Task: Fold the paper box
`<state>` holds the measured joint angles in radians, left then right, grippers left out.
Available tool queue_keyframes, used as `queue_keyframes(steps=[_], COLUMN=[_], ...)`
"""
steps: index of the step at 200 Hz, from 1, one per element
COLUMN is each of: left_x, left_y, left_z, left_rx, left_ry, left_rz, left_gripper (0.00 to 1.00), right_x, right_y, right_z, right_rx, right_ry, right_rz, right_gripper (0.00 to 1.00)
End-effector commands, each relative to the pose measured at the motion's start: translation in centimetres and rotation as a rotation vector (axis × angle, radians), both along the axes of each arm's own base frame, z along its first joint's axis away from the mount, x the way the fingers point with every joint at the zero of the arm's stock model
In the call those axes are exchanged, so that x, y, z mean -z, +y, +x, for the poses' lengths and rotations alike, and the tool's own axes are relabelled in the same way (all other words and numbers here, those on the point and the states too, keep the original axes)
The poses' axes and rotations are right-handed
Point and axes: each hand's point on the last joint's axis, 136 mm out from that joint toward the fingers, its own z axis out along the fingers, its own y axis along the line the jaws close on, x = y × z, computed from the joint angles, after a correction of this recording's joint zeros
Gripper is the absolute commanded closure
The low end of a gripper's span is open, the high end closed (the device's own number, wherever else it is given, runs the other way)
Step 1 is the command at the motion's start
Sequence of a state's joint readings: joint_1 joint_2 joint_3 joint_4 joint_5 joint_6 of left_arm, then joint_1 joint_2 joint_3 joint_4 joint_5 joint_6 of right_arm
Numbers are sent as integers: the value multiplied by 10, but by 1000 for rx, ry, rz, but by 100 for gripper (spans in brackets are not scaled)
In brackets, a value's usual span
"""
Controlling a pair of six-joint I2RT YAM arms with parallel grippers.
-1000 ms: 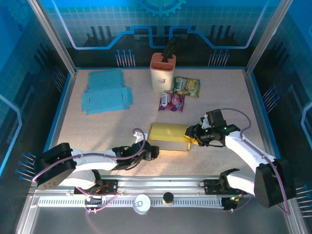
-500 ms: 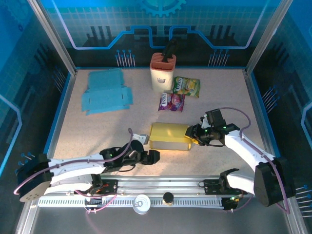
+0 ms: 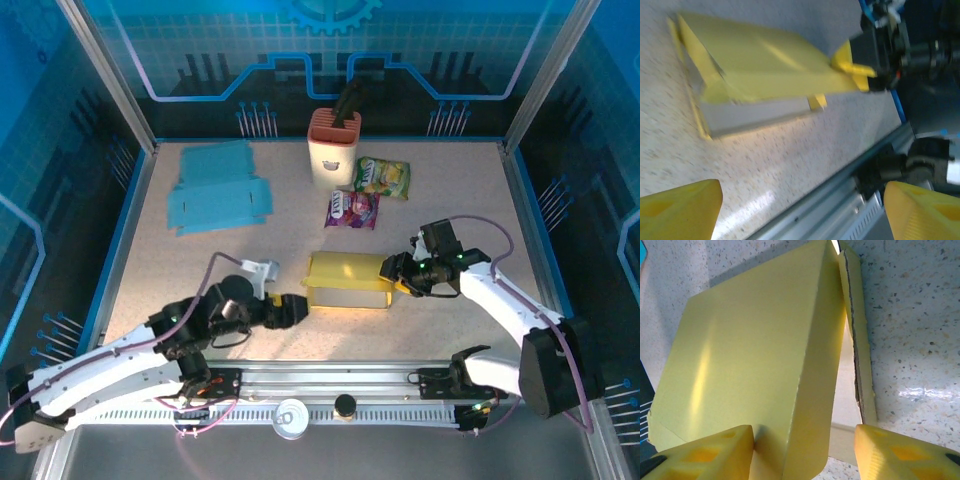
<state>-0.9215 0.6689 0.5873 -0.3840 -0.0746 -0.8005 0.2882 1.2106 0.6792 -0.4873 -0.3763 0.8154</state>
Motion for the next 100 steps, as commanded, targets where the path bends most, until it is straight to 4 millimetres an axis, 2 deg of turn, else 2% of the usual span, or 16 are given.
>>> queue_keyframes(steps=[1,29,50,82,100], left_x=[6,17,40,64,78], left_y=[31,36,33,1,-5], left_z=[23,70,101,126,131], left_rx=[-100,-161,-168,-96,-93], left_ry=[41,129,167,210,218], left_rz=[108,39,65,2,15], left_gripper=[12,14,17,25,25], right_x=[0,2,3,12,19], right_y=[2,2,1,1,1], right_z=[-1,2,3,4,4], right_rx=[-46,-59,-71,-94,-106], right_ry=[5,8,8,23,37], right_rz=[-24,-39,-54,-70,-79], right_gripper=[44,43,42,40,40])
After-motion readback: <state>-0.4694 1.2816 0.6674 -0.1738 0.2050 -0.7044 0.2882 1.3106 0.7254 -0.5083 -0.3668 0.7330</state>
